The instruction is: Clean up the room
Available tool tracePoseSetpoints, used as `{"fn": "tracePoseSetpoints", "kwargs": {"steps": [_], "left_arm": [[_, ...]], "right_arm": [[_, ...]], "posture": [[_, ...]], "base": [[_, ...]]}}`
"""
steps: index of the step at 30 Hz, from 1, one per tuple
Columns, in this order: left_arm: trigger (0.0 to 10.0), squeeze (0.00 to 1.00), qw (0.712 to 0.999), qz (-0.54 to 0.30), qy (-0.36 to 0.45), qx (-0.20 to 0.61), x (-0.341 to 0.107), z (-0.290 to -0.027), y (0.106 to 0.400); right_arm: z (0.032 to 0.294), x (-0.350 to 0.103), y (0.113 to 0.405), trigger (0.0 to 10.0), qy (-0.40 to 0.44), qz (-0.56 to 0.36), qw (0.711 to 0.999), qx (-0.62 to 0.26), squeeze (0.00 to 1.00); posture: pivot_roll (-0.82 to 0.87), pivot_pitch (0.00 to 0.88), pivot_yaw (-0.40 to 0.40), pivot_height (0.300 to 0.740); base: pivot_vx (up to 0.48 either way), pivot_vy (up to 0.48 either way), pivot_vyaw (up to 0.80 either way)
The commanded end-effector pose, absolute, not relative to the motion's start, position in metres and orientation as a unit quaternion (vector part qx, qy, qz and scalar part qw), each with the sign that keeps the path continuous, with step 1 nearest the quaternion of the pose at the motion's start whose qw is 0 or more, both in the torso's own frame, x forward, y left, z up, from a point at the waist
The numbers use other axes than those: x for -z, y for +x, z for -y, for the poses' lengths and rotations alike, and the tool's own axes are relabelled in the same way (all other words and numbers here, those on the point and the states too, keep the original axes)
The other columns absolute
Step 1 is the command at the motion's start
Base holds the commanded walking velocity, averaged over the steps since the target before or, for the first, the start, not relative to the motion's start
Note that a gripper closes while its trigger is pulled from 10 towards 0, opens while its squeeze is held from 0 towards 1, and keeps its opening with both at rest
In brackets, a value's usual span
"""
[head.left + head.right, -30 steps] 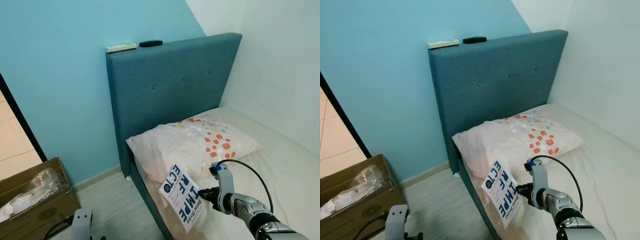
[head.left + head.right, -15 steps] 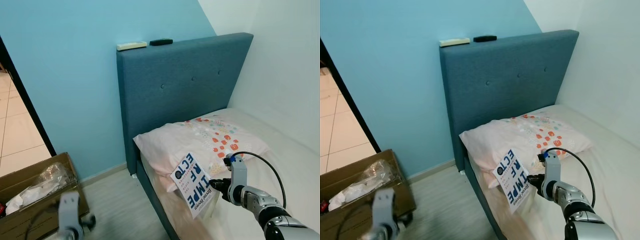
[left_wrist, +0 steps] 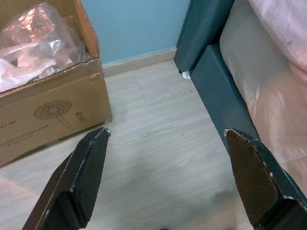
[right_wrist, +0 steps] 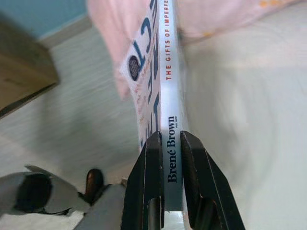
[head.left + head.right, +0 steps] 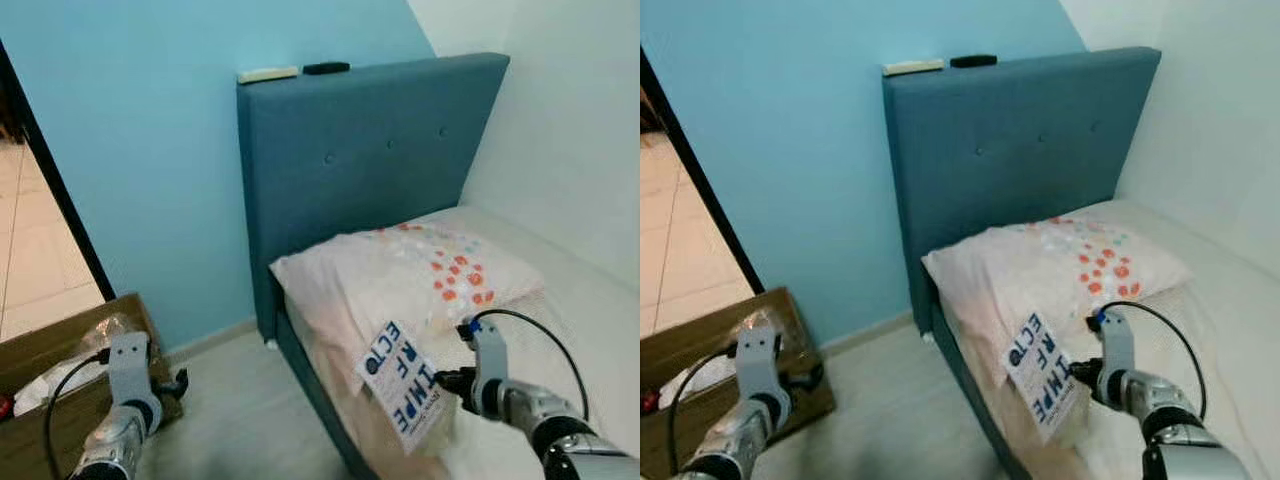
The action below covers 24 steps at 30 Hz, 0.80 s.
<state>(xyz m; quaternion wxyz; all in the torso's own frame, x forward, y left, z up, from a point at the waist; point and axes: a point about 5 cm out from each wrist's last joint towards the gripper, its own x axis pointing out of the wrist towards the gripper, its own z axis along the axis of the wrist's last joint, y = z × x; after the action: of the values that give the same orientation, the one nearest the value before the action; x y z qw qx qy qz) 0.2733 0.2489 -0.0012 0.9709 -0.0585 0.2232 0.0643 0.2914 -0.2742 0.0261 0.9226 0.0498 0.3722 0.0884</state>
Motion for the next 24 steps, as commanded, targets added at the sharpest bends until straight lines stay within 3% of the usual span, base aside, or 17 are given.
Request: {"fn": "tracePoseSetpoints", "kwargs": {"steps": [1, 16, 24], "left_arm": [[10.0, 0.0, 0.973, -0.213, -0.057, -0.067, -0.003, -0.256, 0.274], [10.0, 0.0, 0.975, -0.216, -0.033, -0.047, -0.001, -0.265, 0.265], [10.0, 0.0, 0.974, -0.221, -0.025, -0.039, 0.003, -0.268, 0.256]], "right_arm": [[0.278, -0.03, 0.293, 10.0, 0.054, -0.368, 0.925, -0.082, 0.0], [0.301, -0.045, 0.298, 10.0, -0.032, -0.353, 0.934, -0.039, 0.0], [0.31, -0.049, 0.299, 10.0, -0.194, -0.38, 0.903, -0.042, 0.0]], "posture": [[-0.04, 0.004, -0.025, 0.618], [-0.01, 0.059, -0.006, 0.574], [0.0, 0.096, 0.0, 0.574]], "base": [[0.0, 0.0, 0.0], [0.0, 0.0, 0.0], [0.0, 0.0, 0.0]]}}
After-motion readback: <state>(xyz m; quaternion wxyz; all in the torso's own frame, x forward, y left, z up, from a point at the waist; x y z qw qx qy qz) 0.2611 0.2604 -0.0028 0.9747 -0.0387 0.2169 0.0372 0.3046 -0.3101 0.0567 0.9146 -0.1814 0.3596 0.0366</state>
